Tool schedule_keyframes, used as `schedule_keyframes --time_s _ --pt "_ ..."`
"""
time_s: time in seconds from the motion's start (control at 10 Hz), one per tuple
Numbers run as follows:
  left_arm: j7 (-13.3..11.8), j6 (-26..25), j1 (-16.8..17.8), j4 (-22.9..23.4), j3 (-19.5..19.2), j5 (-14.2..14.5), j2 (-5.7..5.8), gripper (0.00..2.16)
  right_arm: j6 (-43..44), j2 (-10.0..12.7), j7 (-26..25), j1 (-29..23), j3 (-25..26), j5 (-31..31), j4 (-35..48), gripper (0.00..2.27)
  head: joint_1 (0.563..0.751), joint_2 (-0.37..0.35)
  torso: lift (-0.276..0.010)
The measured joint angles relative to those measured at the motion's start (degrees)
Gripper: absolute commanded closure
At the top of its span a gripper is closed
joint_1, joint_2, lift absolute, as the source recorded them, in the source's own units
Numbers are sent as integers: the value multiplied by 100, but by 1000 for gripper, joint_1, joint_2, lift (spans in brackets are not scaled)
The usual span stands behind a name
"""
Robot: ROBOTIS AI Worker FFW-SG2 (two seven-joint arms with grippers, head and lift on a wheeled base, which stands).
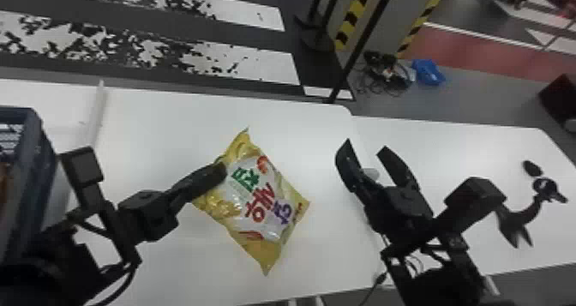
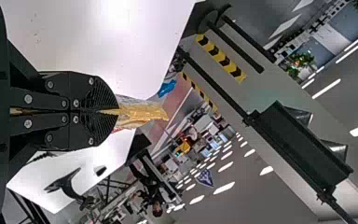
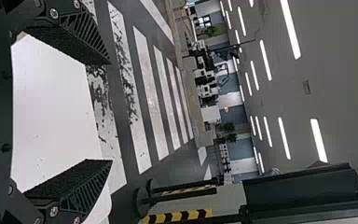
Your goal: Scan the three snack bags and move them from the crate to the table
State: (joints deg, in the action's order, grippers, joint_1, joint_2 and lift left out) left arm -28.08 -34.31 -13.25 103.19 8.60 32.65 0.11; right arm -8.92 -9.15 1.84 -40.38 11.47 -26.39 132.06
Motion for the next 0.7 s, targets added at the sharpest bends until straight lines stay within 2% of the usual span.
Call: schedule_keyframes --time_s 0.1,0.2,0.3,0.4,0.5,0.7 --pt "36 18 199 -312 47 -52 -7 1943 0 -12 0 -19 39 -10 4 147 695 -350 -62" --pt "243 23 355 -567 108 -136 -9 802 1 -17 0 -28 53 -14 4 147 695 -350 -62" --pt "434 18 467 -749 194 -262 -10 -2 3 -18 0 -30 51 -15 4 147 695 -350 -62" --pt "710 -12 550 -841 332 -545 -10 -2 12 -19 5 -31 37 -15 4 147 695 -350 -62" --pt "1020 -63 617 -853 538 -1014 -10 33 22 -18 16 -31 25 -16 4 147 695 -350 -62" --pt "1275 -143 684 -823 825 -1757 -11 33 60 -17 31 -58 23 -30 4 147 695 -350 -62"
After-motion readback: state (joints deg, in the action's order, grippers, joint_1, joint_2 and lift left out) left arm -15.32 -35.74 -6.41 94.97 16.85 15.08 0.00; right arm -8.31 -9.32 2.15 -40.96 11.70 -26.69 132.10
